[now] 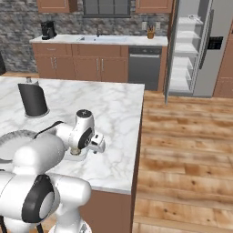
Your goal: Place two dumplings into each of the tupperware containers and then place the containers in the fridge.
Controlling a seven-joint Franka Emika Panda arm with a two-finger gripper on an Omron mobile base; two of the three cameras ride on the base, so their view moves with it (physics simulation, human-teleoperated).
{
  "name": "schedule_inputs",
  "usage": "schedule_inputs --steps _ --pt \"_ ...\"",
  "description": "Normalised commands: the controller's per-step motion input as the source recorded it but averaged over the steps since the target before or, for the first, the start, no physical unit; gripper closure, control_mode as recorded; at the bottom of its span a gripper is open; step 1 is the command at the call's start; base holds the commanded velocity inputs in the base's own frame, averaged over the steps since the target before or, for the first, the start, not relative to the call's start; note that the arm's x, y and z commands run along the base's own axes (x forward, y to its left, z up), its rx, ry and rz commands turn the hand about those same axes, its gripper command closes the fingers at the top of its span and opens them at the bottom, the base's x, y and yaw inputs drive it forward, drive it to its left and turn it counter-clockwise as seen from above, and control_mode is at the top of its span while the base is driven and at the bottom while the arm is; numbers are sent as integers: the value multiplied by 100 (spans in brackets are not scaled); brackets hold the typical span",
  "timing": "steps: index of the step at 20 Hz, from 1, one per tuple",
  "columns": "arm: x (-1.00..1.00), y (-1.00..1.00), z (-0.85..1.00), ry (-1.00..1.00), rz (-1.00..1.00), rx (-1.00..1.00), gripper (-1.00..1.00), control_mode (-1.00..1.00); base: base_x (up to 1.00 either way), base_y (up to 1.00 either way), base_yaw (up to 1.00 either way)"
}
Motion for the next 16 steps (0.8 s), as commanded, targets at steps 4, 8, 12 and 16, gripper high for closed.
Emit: schedule_inputs --steps 4,8,12,16 --pt "28 -6 -19 5 0 0 -100 -100 0 0 0" --pt "15 0 -32 9 0 0 -100 -100 0 0 0" --pt "21 0 -33 7 0 0 -100 -100 0 0 0" --pt "19 0 -32 7 0 0 -100 -100 0 0 0"
